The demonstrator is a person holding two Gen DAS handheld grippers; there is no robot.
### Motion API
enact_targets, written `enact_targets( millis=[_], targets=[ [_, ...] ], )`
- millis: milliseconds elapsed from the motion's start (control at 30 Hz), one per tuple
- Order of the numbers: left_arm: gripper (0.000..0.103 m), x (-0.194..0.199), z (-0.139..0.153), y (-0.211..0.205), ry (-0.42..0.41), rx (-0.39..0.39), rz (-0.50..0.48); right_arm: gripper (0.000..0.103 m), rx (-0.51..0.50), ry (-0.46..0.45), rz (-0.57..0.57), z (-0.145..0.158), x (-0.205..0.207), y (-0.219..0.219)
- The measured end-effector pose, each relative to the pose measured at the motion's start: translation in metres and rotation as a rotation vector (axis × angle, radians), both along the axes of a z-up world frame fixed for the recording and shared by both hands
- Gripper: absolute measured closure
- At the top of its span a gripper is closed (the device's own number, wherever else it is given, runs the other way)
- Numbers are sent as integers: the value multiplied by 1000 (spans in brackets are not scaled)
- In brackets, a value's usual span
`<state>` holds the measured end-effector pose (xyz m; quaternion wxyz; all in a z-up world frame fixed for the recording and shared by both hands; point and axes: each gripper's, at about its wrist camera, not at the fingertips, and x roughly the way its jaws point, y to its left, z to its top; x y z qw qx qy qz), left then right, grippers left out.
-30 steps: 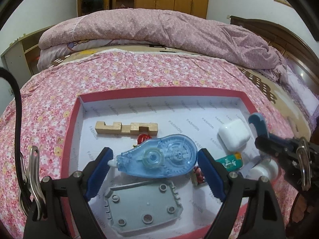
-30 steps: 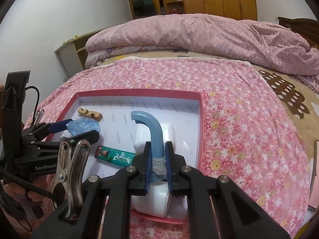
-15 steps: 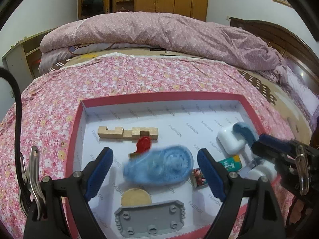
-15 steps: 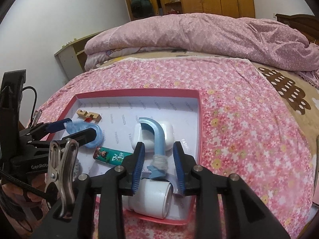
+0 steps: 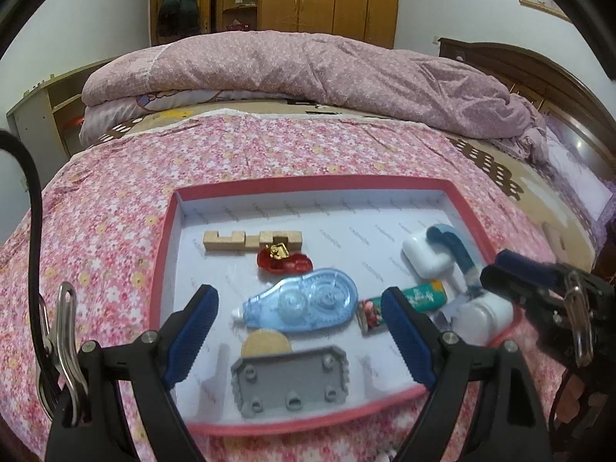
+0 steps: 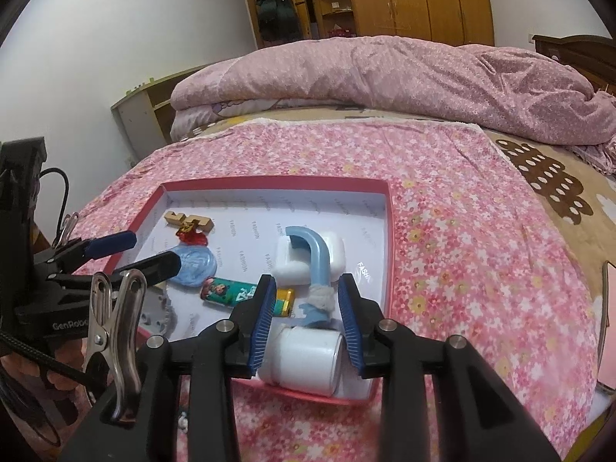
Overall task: Organize rigid objects
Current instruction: 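Carry the tape and tube into the pink box and open both tools, then withdraw both tools from the box toward the green figure and white plug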
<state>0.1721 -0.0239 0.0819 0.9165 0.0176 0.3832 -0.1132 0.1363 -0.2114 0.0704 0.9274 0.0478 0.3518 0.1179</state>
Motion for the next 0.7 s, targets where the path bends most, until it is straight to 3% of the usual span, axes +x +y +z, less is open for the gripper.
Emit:
enact_targets(
  millis=[300,700],
  targets=[
    [14,-36,4,4,-3,17,1,68,10,-9,15,6,-31,2],
    [14,-73,-1,12,11,25,8,68,44,57,54,-9,-73,17]
  ],
)
